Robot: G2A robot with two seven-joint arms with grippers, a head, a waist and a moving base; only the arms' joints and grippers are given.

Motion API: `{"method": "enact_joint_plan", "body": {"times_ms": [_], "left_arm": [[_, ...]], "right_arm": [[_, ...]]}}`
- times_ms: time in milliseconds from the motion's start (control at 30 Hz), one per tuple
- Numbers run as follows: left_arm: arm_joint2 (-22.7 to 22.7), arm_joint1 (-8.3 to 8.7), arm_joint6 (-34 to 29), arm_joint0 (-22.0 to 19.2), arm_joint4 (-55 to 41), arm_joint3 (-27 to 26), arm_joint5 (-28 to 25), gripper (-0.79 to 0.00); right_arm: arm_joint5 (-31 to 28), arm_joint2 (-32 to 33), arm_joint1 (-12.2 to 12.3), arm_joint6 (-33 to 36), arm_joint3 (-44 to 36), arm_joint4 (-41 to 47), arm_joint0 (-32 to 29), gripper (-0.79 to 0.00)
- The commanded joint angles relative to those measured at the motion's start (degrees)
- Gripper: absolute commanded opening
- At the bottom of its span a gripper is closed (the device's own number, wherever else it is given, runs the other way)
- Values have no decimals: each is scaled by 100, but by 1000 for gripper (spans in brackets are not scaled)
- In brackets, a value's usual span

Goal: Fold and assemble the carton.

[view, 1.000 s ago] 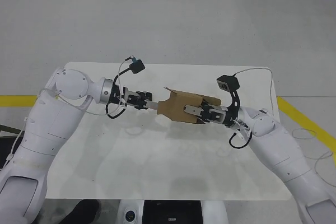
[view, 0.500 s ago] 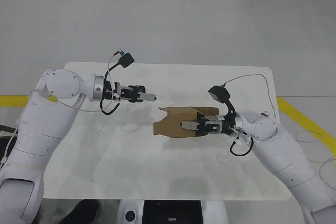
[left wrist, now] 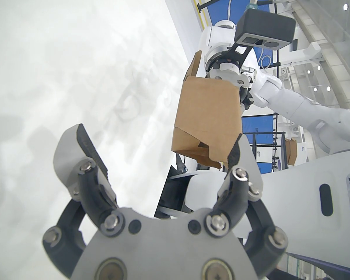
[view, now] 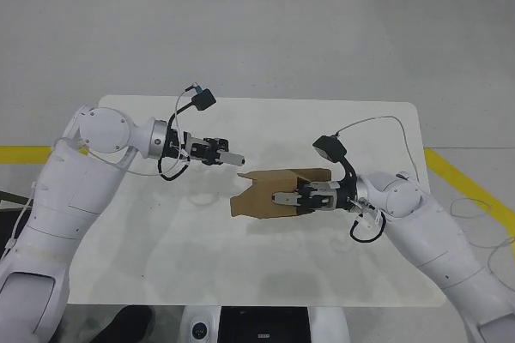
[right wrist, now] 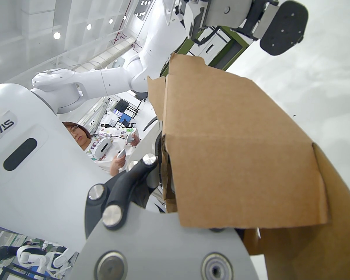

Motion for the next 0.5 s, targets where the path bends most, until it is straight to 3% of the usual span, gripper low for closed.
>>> {"method": "enact_joint_plan", "body": {"times_ms": [0, 467], "left_arm": [[0, 6, -31, 20, -11, -10, -7, 0], [215, -17, -349, 11, -57, -69, -43, 0]], "right_arm": [[89, 39, -1, -167, -80, -121, -63, -785], [133, 257, -28, -437, -272, -280, -242, -785]]}}
